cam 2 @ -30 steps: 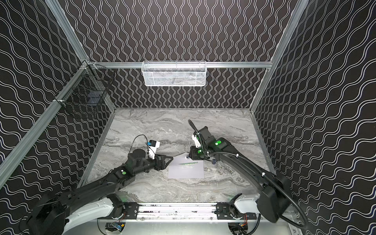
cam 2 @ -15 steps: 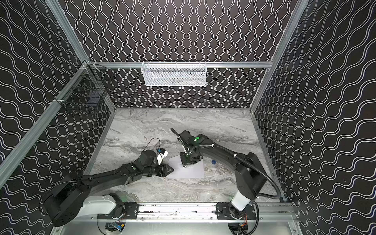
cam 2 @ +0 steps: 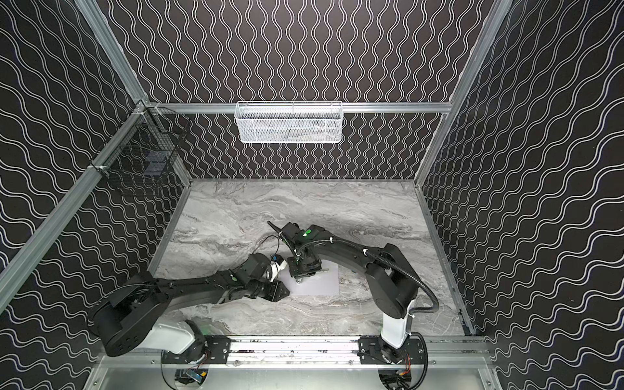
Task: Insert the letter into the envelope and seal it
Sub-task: 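Lower the glue end onto the envelope flap area with the right gripper, then rub the glue stick across the envelope below the opening with the right gripper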
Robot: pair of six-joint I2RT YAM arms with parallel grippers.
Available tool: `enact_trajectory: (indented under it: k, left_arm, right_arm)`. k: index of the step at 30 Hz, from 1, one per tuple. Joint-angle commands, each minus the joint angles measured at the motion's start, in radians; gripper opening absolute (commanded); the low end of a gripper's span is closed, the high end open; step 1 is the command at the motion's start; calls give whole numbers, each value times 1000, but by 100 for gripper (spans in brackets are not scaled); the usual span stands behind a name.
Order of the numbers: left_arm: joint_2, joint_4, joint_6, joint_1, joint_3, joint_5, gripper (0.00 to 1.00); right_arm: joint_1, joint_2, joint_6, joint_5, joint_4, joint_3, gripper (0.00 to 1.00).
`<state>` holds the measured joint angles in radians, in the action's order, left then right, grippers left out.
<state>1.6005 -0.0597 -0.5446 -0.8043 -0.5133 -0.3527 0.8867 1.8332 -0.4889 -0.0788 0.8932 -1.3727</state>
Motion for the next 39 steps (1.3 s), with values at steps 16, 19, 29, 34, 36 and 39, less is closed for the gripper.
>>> enact_trajectory:
  k: [16, 19, 29, 34, 36, 39]
  left_arm:
    - [92, -12, -51, -7, 66, 16, 21]
    - [100, -8, -62, -7, 67, 18, 21]
    - [105, 7, -75, -7, 65, 29, 20]
    - [101, 0, -84, -7, 75, 29, 20]
    - [103, -3, -87, -8, 77, 28, 20]
    - [110, -6, -90, -7, 78, 26, 19]
  right_arm:
    - [-14, 18, -6, 125, 80, 15, 0]
    - [-29, 10, -3, 129, 79, 30, 0]
    - [-38, -17, 3, 127, 69, 43, 0]
    - [-37, -16, 3, 172, 93, 38, 0]
    - [-38, -15, 3, 196, 103, 44, 0]
    - [-37, -12, 4, 236, 125, 55, 0]
